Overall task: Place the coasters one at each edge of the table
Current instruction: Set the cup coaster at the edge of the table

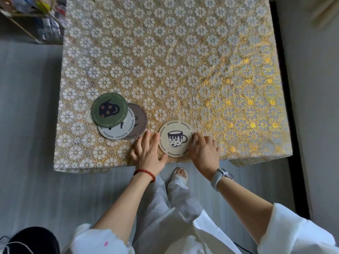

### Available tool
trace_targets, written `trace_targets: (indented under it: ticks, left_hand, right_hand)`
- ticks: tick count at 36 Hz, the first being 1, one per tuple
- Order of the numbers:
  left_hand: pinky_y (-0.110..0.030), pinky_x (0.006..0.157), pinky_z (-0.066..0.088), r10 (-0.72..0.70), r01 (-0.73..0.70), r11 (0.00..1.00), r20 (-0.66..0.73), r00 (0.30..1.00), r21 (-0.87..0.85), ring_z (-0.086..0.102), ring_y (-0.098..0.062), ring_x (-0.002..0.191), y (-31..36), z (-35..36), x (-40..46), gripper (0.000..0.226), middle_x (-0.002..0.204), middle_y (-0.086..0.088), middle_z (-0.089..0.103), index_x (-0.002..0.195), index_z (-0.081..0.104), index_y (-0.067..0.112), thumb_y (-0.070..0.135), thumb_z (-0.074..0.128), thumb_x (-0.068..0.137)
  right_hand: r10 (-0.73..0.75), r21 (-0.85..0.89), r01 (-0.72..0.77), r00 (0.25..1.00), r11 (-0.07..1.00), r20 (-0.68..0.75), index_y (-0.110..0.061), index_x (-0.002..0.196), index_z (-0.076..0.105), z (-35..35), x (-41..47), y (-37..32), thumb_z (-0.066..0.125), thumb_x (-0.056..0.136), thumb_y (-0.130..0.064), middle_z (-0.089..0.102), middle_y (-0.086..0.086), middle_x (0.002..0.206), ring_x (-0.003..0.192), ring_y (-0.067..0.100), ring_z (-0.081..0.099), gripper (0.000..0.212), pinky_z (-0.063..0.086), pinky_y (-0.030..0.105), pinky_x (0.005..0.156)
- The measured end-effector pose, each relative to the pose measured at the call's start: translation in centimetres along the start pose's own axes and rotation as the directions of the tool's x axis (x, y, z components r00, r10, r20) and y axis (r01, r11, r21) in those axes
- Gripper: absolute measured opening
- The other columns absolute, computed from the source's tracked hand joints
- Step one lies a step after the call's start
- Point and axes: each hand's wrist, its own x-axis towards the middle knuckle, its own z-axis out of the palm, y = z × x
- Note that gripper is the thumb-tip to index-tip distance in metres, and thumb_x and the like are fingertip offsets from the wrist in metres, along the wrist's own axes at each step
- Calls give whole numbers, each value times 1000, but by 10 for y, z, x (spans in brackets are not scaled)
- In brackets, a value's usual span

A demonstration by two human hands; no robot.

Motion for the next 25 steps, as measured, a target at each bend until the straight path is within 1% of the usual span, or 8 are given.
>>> trace_targets:
  ticks: [2,6,9,13,16,18,20,25]
  left_hand:
    - [-56,108,14,15,-18,998,-47,999,-66,8,-20,139,-3,-9,-1,68,154,5,12,138,23,34,34,56,78]
    - [-50,109,24,3,-33,984,-168,986,-176,36,-22,129,-15,-32,-1,45,142,-1,40,127,47,22,25,55,83]
    - [-52,104,34,-29,-35,970,-261,965,-239,46,-25,121,-32,-51,2,36,131,-7,51,118,55,13,18,55,82]
    - [-49,99,39,-95,28,985,-397,913,-172,49,-33,114,-65,-77,9,33,123,-14,55,111,59,6,10,56,79]
    - [-51,104,31,-176,148,984,-379,909,-103,37,-35,124,-103,-97,23,42,135,-15,46,121,53,10,16,57,79]
    - [-54,111,19,-229,212,973,-300,926,-90,20,-32,136,-131,-105,33,50,148,-10,29,130,42,17,24,55,82]
    - [-55,112,10,-254,249,967,-227,940,-51,2,-26,142,-156,-109,42,60,155,-3,11,138,29,25,34,53,84]
    - [-54,115,-6,-164,173,974,-71,984,143,-19,-27,140,-197,-107,58,72,154,-3,-16,142,-2,34,55,38,86]
  right_hand:
    - [-2,15,3,1000,1000,-16,-19,125,40,-4,0,-5,49,85,-29,49,13,118,109,31,41,43,33,43,90]
    - [-104,7,104,995,995,-7,-16,121,47,-10,3,-24,47,86,-22,49,10,121,111,27,39,36,32,41,91]
    - [-167,63,163,984,985,56,-14,120,48,-11,12,-50,45,87,-20,50,10,121,113,27,41,34,37,41,97]
    - [-274,94,265,956,960,101,-16,118,51,-4,24,-90,43,88,-21,58,7,117,109,24,50,31,43,41,93]
    - [-330,108,316,928,943,174,-15,116,52,6,36,-129,43,89,-20,58,8,113,101,23,51,29,45,35,88]
    - [-344,97,331,914,939,213,-13,113,52,14,45,-153,47,88,-20,57,10,111,99,24,51,27,46,38,88]
    - [-346,68,339,908,938,238,-14,115,51,22,54,-174,49,87,-26,54,9,112,101,24,48,31,46,41,89]
    - [-261,-86,286,938,954,228,-13,121,43,45,73,-214,47,84,-45,44,11,119,111,27,40,48,39,44,98]
